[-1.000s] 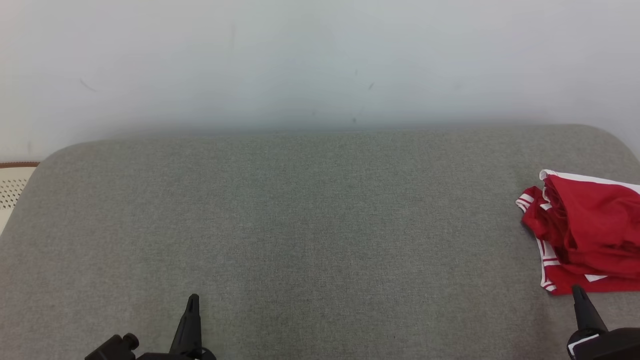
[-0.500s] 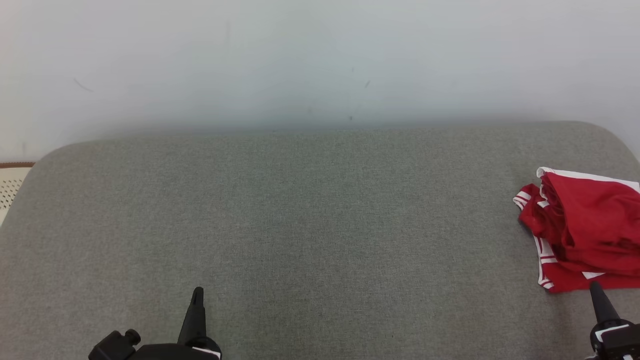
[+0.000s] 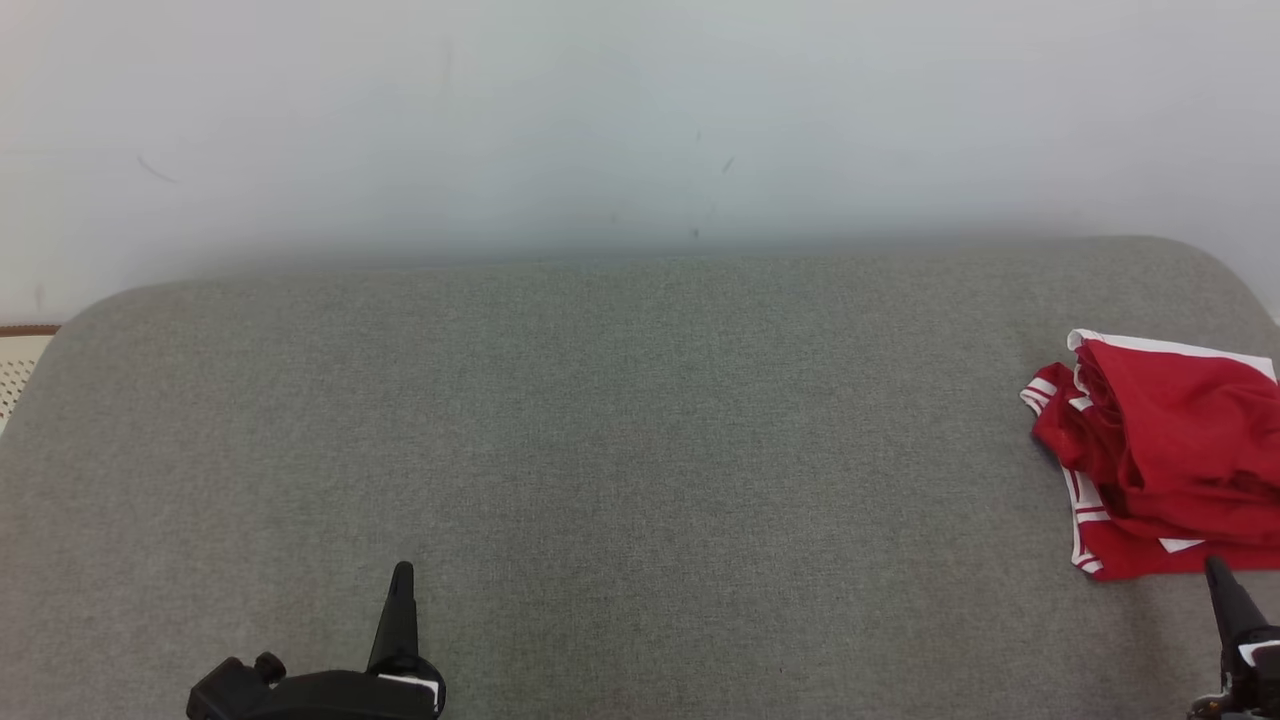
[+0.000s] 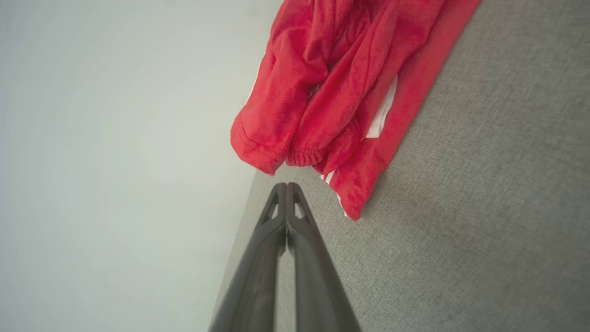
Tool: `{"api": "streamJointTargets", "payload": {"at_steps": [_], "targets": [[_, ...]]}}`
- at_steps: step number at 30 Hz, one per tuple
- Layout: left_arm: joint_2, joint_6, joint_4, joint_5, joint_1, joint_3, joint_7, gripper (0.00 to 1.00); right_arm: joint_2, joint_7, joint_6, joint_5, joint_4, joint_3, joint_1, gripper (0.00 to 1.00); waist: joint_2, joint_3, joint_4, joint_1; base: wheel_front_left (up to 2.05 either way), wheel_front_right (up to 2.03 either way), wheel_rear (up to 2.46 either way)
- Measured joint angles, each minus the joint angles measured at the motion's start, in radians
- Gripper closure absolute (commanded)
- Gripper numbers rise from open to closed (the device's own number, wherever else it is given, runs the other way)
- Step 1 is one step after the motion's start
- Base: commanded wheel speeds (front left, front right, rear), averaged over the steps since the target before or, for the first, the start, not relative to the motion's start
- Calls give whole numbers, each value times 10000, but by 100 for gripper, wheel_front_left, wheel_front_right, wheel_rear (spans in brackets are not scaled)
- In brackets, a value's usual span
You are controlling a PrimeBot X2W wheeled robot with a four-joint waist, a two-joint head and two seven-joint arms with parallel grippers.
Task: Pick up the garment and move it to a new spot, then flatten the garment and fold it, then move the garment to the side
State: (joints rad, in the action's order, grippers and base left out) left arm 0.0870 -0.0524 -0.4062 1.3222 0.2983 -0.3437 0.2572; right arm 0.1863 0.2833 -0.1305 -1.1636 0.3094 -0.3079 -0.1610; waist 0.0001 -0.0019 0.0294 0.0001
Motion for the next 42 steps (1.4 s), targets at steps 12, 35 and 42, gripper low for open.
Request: {"api": "streamJointTargets", "payload": {"at_steps": [12, 35, 42], "targets": [[-88, -190, -249, 1174, 329, -173, 2, 100, 75, 453, 0, -1045, 591, -627, -447, 100, 0, 41, -69, 0, 0, 0, 0], [-261, -518, -658, 3035, 814, -439, 6, 100, 186, 1220, 0, -2763, 1499, -1620, -1185, 100, 0, 118, -195, 0, 0, 0, 0], [-295, -606, -765, 3559, 942, -508, 10, 100, 222, 1411, 0, -3264, 1751, -1900, -1392, 100, 0, 142, -235, 0, 0, 0, 0]]}}
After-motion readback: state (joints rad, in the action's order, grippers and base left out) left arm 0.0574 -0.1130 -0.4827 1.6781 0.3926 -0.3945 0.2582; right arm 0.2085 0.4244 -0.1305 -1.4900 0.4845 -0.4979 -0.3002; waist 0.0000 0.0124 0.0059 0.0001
